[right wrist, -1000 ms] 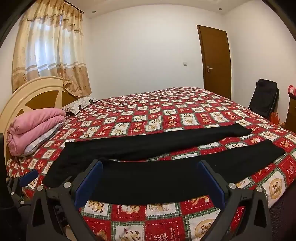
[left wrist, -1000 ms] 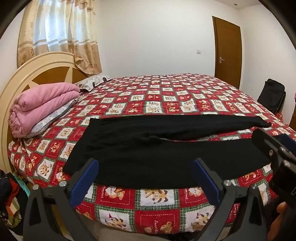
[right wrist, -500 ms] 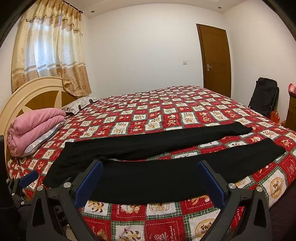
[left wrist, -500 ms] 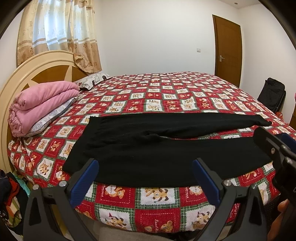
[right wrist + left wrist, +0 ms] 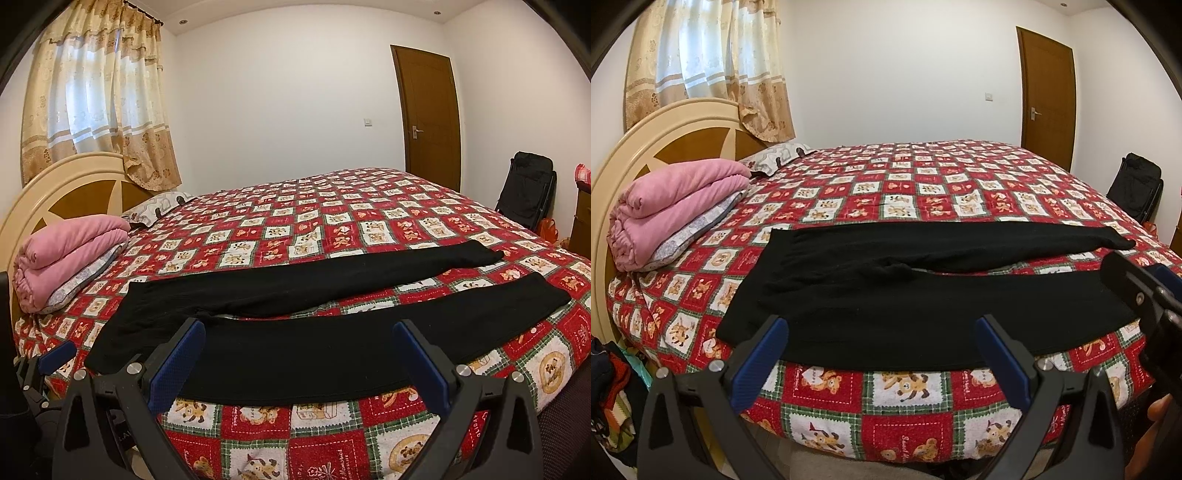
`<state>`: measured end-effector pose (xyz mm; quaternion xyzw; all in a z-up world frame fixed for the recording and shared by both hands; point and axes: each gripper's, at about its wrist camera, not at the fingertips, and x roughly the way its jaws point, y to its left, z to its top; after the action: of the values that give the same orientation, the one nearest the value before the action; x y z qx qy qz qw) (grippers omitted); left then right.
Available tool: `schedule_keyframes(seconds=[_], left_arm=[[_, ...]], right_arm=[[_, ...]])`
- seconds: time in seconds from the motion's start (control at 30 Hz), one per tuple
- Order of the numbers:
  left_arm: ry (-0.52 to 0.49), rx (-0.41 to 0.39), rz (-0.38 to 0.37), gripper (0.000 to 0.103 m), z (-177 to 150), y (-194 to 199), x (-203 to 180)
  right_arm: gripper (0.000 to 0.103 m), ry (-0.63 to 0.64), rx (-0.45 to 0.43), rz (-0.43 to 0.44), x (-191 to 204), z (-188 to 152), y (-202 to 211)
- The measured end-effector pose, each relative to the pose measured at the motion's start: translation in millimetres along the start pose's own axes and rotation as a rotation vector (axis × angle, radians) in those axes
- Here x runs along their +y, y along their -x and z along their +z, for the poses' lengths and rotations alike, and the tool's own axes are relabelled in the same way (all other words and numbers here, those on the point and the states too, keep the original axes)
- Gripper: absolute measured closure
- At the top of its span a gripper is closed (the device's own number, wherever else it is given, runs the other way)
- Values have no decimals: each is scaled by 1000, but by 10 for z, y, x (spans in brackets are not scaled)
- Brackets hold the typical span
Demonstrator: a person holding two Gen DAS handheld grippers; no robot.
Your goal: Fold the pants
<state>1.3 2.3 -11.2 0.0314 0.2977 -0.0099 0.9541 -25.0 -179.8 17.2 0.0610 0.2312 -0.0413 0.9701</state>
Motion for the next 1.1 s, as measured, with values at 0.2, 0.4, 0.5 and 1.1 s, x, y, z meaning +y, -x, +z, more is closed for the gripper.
schedule_keyframes(seconds=[0.2,0.4,0.5,1.1], left_arm=[[0,1,1,0,-17,0,10],[-1,5,2,0,-10,-12,8],[0,7,3,0,-22,-15,17],[0,26,6,0,-78,-57,52]], right_arm=[[1,-4,7,0,-6,-40,-25],[1,-3,9,2,-4,-43,-33],[1,-3,12,2,3,-35,-34],[1,-8,33,7,30,-40,-51]])
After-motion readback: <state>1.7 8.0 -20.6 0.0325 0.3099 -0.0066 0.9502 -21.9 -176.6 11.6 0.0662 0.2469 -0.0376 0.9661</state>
